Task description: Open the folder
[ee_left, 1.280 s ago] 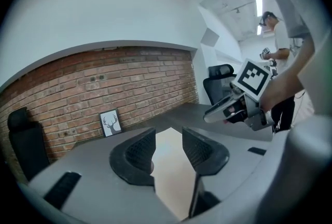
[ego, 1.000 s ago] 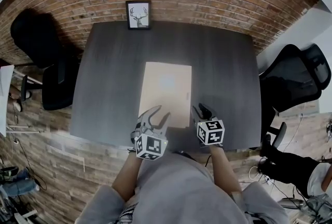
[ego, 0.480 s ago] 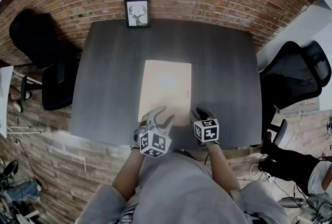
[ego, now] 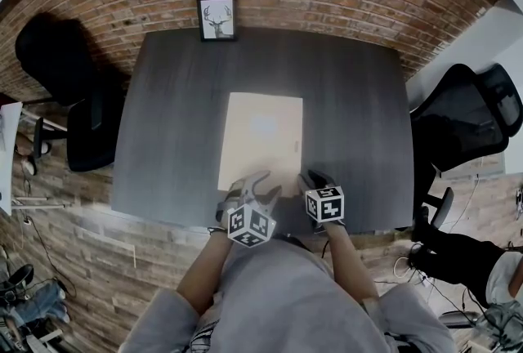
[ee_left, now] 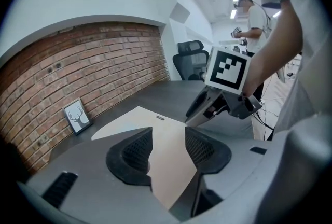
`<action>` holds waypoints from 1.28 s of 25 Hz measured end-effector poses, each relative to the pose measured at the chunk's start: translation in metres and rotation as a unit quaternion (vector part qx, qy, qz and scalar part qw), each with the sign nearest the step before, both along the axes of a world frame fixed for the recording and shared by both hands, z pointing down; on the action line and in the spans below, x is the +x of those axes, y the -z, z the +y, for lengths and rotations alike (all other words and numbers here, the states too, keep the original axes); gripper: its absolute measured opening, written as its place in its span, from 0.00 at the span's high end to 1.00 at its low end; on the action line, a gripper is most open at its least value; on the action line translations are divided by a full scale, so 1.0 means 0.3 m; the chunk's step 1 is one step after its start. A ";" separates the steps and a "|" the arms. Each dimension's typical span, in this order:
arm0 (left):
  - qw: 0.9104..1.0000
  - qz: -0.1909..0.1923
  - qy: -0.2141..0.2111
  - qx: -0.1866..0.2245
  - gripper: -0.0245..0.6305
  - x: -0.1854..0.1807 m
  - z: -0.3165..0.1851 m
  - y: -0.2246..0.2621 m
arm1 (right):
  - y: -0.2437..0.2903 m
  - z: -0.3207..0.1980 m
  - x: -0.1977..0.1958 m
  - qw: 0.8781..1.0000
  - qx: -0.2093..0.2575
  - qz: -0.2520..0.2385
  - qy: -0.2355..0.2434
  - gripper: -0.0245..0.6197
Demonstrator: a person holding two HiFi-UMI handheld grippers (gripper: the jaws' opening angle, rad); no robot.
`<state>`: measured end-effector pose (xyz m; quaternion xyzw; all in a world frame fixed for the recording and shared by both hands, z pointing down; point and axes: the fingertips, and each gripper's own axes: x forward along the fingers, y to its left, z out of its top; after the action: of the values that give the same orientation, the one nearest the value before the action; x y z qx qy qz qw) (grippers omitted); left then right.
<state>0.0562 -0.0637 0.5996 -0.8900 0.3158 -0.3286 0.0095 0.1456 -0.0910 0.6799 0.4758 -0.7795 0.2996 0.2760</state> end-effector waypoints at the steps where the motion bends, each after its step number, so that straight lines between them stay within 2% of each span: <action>1: 1.000 -0.008 -0.009 -0.001 0.67 0.009 0.006 -0.011 | 0.000 0.000 0.001 1.000 -0.001 -0.001 0.000 0.79; 8: 0.997 -0.049 -0.064 -0.005 0.64 0.072 0.040 -0.074 | -0.001 -0.003 0.001 1.000 -0.004 0.000 0.001 0.79; 13: 0.994 -0.056 -0.085 -0.027 0.64 0.105 0.065 -0.124 | 0.002 -0.003 -0.001 1.000 -0.008 0.001 0.001 0.78; 19: 0.989 -0.085 -0.116 -0.029 0.63 0.129 0.098 -0.169 | 0.000 -0.004 0.000 1.000 -0.007 -0.001 0.002 0.78; 32: 0.979 -0.138 -0.144 -0.040 0.63 0.145 0.135 -0.255 | -0.002 -0.002 0.002 1.000 -0.006 -0.007 -0.005 0.78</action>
<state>0.0996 -0.0231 0.6761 -0.8719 0.1665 -0.4559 0.0650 0.1461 -0.0916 0.6805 0.4757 -0.7775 0.3090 0.2714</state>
